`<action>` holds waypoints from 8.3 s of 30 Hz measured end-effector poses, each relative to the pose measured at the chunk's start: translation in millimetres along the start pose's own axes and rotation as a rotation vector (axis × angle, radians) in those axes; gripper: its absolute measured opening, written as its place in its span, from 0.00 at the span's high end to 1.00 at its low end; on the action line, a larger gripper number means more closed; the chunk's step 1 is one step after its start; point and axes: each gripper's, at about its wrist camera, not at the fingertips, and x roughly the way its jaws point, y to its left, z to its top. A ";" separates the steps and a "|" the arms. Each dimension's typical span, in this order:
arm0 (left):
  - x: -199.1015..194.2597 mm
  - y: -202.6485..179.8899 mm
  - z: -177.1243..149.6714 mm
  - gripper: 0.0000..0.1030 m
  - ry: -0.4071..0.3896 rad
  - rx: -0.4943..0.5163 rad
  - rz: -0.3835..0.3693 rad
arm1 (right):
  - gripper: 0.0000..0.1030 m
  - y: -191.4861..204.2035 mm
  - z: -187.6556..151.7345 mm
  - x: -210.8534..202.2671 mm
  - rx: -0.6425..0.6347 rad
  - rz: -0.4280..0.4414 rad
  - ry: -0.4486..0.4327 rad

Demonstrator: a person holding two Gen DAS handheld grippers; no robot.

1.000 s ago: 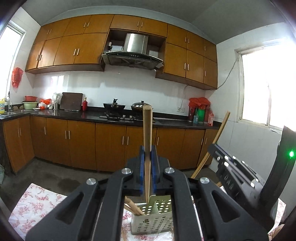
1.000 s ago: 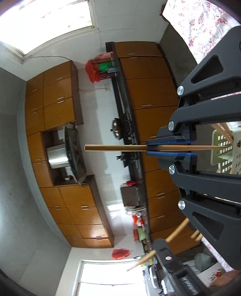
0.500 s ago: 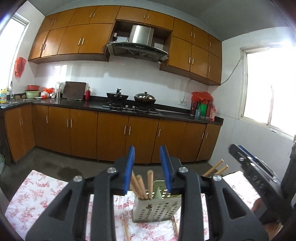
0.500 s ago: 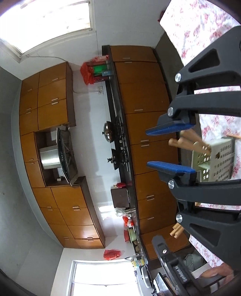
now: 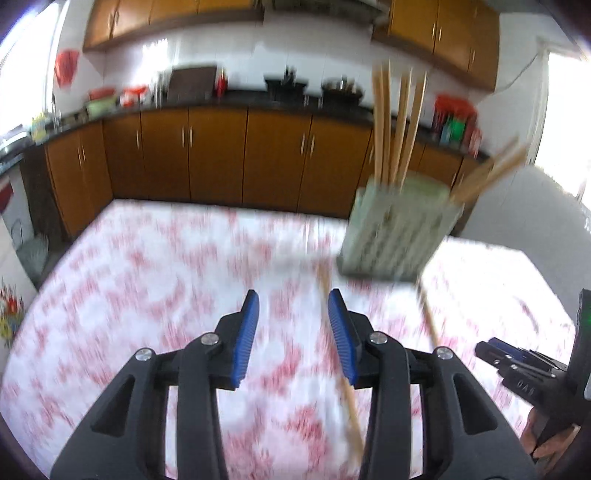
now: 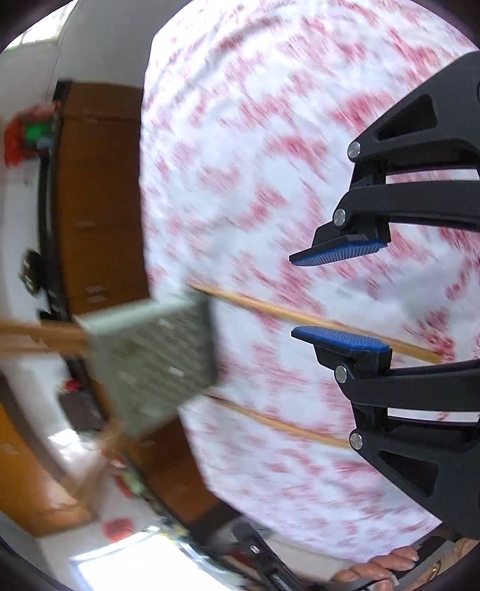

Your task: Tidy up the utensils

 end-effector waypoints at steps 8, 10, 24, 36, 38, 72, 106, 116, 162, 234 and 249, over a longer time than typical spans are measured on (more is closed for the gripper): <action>28.4 -22.5 -40.0 0.62 0.132 0.046 -0.046 | 0.85 25.0 -18.0 28.2 -0.084 -0.049 0.066; 35.2 -29.3 -42.6 0.63 0.157 0.053 -0.055 | 0.92 16.3 -19.2 25.8 -0.076 -0.072 0.058; 68.2 -51.1 -53.9 0.91 0.240 0.094 -0.005 | 0.92 -20.0 -19.0 20.7 -0.021 -0.130 0.029; 82.9 8.9 -30.0 0.91 0.234 0.010 0.090 | 0.92 -35.5 -2.3 32.6 -0.034 -0.182 0.015; 83.9 13.3 -28.9 0.91 0.231 0.005 0.089 | 0.92 -41.4 3.9 36.5 -0.030 -0.205 0.012; 83.3 19.4 -31.9 0.90 0.203 -0.026 0.048 | 0.91 -48.0 12.3 41.0 -0.037 -0.209 0.012; 82.4 21.8 -31.6 0.89 0.206 -0.030 0.041 | 0.91 -48.4 12.4 41.1 -0.035 -0.209 0.009; 82.2 23.2 -31.1 0.89 0.207 -0.031 0.040 | 0.91 -48.6 12.7 41.1 -0.034 -0.208 0.009; -70.9 -31.3 76.7 0.92 -0.201 0.113 -0.104 | 0.93 -11.0 81.9 -112.0 -0.033 -0.012 -0.449; -128.9 -25.0 -50.4 0.04 -0.340 0.100 0.106 | 0.02 33.0 -39.7 -120.9 -0.145 -0.122 -0.495; -113.9 -28.0 -66.7 0.04 -0.275 0.105 0.085 | 0.02 22.7 -54.3 -108.7 -0.082 -0.138 -0.440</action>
